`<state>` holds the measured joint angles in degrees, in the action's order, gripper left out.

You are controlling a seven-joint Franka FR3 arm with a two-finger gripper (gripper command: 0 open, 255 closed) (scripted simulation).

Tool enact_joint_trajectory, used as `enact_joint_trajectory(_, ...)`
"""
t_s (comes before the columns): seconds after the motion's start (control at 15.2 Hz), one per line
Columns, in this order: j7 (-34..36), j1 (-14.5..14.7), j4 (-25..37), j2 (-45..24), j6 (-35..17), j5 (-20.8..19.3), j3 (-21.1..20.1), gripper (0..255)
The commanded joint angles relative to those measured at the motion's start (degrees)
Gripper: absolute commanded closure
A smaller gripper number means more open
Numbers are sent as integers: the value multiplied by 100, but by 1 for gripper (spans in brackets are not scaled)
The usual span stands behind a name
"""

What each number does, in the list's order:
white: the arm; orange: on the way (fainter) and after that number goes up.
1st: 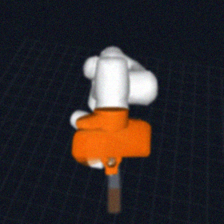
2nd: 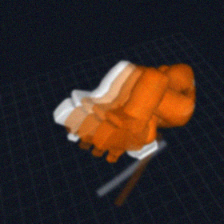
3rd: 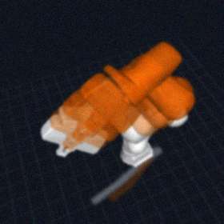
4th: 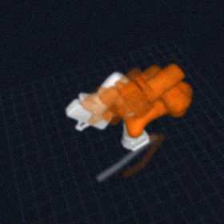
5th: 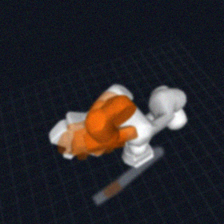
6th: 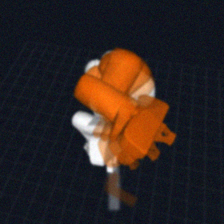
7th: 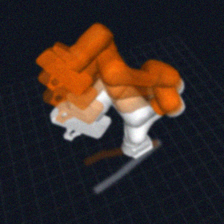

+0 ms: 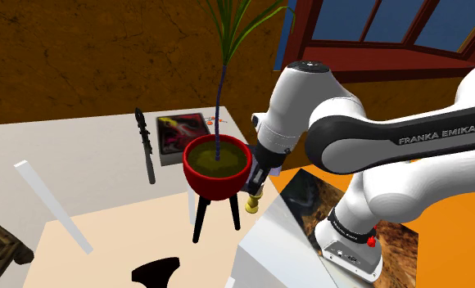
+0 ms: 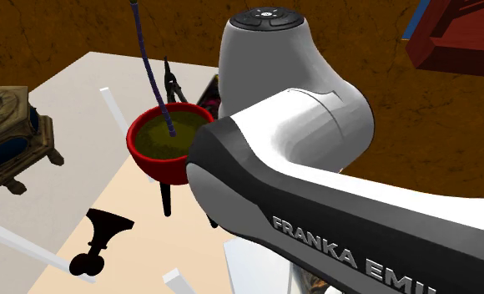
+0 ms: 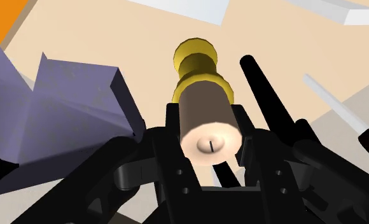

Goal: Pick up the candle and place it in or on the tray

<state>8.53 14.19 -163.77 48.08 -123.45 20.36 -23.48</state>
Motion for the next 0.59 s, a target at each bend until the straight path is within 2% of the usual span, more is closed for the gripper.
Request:
enact_joint_trajectory(0.0,0,-19,109,102,213,-57,63,255)
enact_joint_trajectory(0.53,26,-97,616,310,921,-249,252,255)
